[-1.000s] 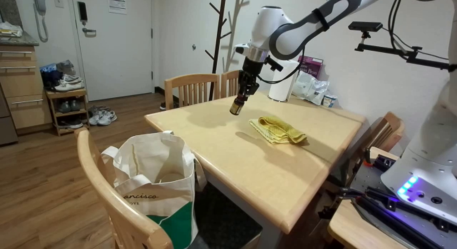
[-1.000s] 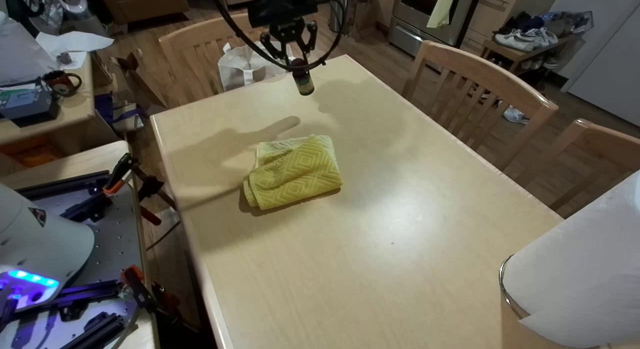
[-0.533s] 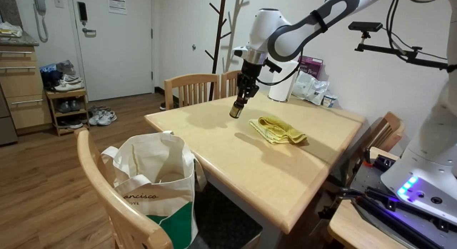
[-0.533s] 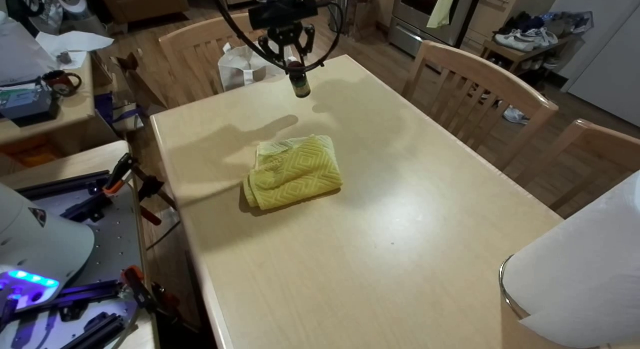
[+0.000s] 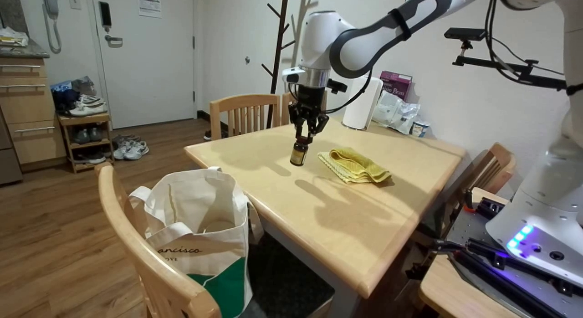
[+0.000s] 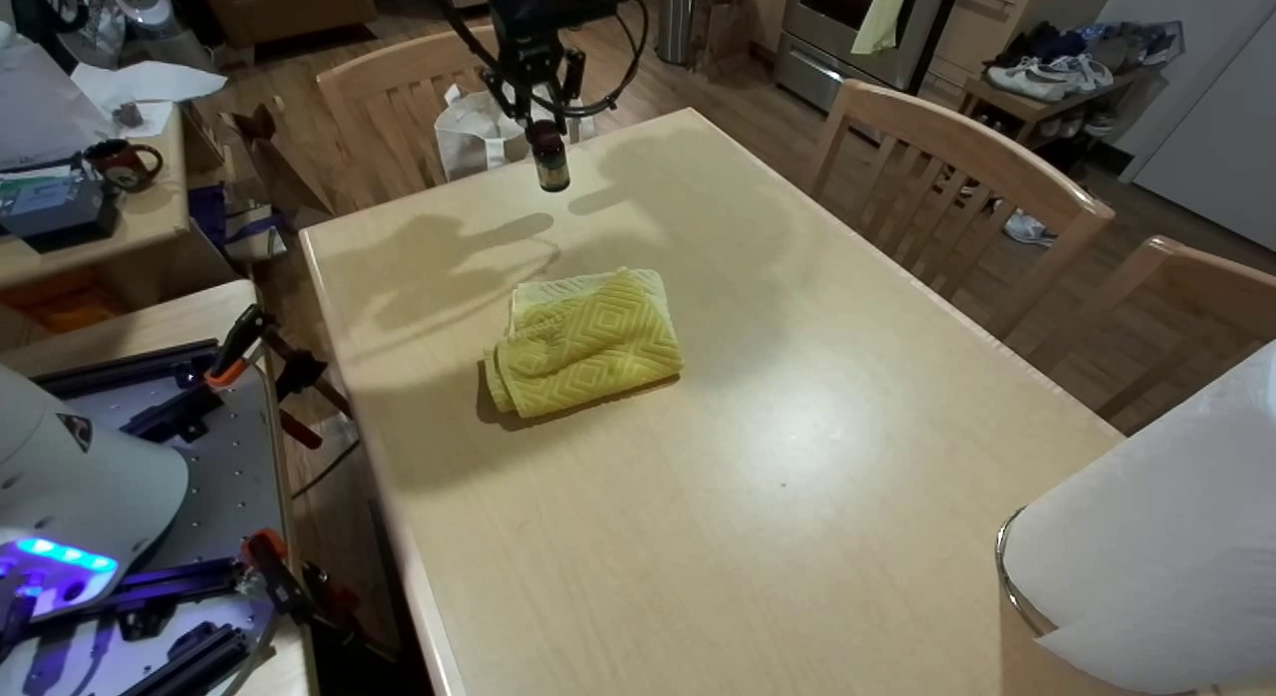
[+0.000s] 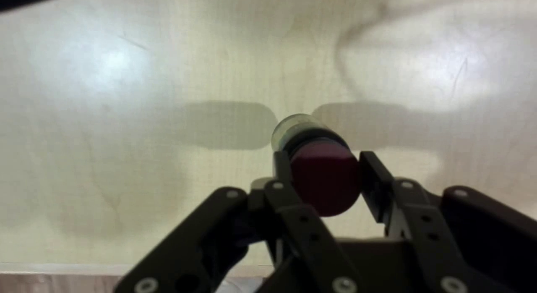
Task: Move the bottle to the left, use the yellow towel to wipe the table
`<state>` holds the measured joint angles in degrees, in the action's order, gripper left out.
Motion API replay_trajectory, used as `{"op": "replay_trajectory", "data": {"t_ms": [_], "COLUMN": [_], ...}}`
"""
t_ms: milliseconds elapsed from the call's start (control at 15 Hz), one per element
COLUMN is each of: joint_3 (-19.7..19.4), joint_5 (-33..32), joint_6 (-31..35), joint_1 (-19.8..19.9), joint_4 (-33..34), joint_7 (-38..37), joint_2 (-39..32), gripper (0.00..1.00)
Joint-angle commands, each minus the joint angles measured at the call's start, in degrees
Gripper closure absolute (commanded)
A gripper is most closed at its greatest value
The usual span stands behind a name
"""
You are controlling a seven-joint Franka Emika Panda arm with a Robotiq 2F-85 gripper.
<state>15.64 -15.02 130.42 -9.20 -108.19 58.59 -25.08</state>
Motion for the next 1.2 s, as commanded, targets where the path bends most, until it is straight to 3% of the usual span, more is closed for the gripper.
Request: {"op": "replay_trajectory", "data": {"t_ms": [0,133,667,1133], "joint_3": [1.22,1.56,0.97,0.33], "joint_5": [0.53,1.12,0.07,-2.58], "joint_6": [-2.76,-0.57,5.21,4.65], "joint_1": [0.44,0.74,-0.30,-1.86], "joint_4": [2.44,1.20,-4.33,-6.54], "joint_7": [11.19,16.27,20.97,25.30], "joint_2": [-1.66,-1.54,-1.07,-1.18], "gripper": [0.81,0.81,0.81,0.81]}}
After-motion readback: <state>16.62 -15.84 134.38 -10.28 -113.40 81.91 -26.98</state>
